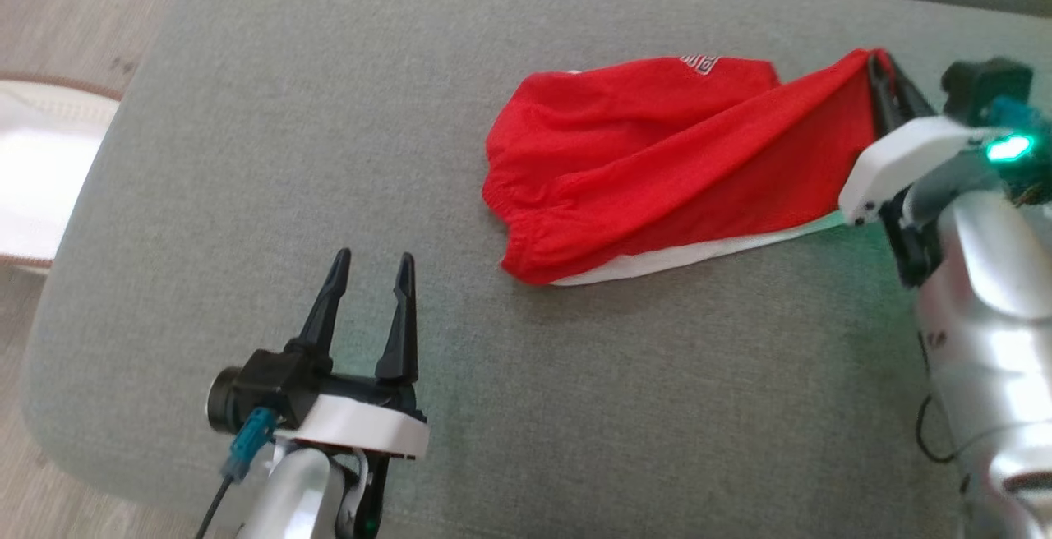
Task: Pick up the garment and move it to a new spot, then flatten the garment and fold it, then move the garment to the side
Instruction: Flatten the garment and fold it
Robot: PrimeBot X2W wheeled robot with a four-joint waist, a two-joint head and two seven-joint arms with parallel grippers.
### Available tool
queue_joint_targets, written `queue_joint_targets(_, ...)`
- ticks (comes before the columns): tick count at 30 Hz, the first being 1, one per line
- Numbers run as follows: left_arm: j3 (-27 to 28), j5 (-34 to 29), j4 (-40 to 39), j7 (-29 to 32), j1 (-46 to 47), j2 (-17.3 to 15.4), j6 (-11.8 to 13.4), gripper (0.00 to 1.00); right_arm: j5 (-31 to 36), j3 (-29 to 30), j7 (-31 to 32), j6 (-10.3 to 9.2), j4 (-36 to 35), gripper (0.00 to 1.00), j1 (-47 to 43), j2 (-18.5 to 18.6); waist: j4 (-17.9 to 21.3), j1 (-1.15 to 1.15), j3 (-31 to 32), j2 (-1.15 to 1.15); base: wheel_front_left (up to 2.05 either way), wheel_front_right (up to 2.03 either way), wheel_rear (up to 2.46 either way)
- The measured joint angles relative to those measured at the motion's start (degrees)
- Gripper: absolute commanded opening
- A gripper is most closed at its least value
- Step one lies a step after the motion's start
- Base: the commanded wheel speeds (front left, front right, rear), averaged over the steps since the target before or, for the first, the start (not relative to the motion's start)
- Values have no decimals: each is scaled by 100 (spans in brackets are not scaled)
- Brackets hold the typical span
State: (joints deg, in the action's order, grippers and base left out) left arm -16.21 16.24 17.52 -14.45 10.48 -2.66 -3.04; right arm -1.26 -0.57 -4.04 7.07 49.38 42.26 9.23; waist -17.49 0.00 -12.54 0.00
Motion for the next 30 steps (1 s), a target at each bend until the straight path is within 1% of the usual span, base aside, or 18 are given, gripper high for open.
queue_joint_targets(3,-26,0,1,0,9,1,0,100,130,100,1,0,479,0,327,24,-64,0,-93,0,0,0,0)
queue_joint_targets(4,-27,0,1,0,9,1,0,100,219,109,1,0,625,54,428,35,-78,0,-121,0,0,0,0)
queue_joint_targets(5,-30,0,1,0,10,1,1,100,267,125,1,0,777,100,522,42,-87,0,-145,0,0,0,0)
queue_joint_targets(8,-30,42,1,0,21,1,5,100,361,130,-16,0,1132,100,737,47,-72,0,-193,0,0,0,0)
queue_joint_targets(11,-26,42,3,0,110,1,9,100,388,222,-179,0,1344,100,899,65,-10,0,-204,0,0,0,0)
queue_joint_targets(15,-10,42,0,0,205,2,11,100,323,255,-553,0,1454,100,1006,112,108,0,-153,0,0,0,0)
queue_joint_targets(19,112,42,-13,0,201,4,19,100,175,64,-832,0,1447,100,999,157,281,0,-49,0,0,0,0)
queue_joint_targets(22,172,32,-56,0,187,3,18,100,9,-43,-964,0,1250,100,959,216,448,0,43,0,0,0,0)
queue_joint_targets(25,225,0,-110,0,154,8,8,100,-281,-109,-1017,0,813,100,726,214,632,0,149,0,0,0,0)
queue_joint_targets(28,335,-68,-115,0,19,7,1,100,-514,-190,-1018,0,286,100,169,176,809,0,282,0,0,0,0)
queue_joint_targets(30,376,-68,-122,0,-94,4,0,100,-641,-157,-1017,0,-127,100,-319,57,944,-2,366,0,0,0,0)
